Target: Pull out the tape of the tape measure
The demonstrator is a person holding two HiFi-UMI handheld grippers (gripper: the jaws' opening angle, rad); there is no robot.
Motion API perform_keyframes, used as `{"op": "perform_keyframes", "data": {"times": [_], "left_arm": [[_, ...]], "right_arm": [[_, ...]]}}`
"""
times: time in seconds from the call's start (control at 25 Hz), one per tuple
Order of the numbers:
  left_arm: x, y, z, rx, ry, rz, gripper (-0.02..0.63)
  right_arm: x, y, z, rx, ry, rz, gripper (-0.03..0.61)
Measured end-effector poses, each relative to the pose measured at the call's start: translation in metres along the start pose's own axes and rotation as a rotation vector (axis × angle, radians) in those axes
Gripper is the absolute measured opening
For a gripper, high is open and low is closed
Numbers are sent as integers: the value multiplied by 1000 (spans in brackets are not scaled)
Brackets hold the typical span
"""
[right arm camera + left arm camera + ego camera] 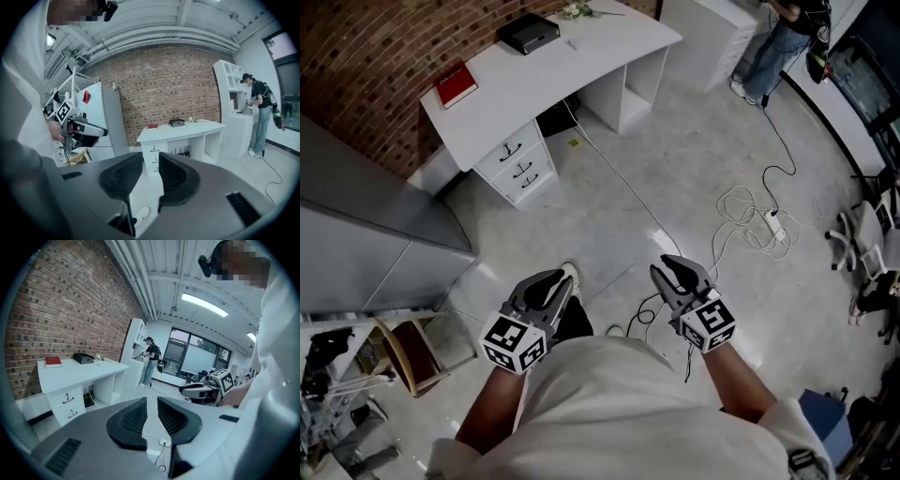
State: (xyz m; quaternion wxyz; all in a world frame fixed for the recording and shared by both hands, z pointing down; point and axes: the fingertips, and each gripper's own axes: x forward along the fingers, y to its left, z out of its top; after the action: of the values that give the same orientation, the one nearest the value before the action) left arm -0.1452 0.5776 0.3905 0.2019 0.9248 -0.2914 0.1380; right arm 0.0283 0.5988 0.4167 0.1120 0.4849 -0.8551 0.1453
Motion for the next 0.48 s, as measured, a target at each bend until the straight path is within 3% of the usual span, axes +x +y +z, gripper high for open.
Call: {"op": "perform_keyframes", "data": {"times": [0.48], "left_arm": [[47, 154, 81, 9, -25, -91, 87]], "right_arm": [[145, -34, 74, -42, 57, -86, 89]]}}
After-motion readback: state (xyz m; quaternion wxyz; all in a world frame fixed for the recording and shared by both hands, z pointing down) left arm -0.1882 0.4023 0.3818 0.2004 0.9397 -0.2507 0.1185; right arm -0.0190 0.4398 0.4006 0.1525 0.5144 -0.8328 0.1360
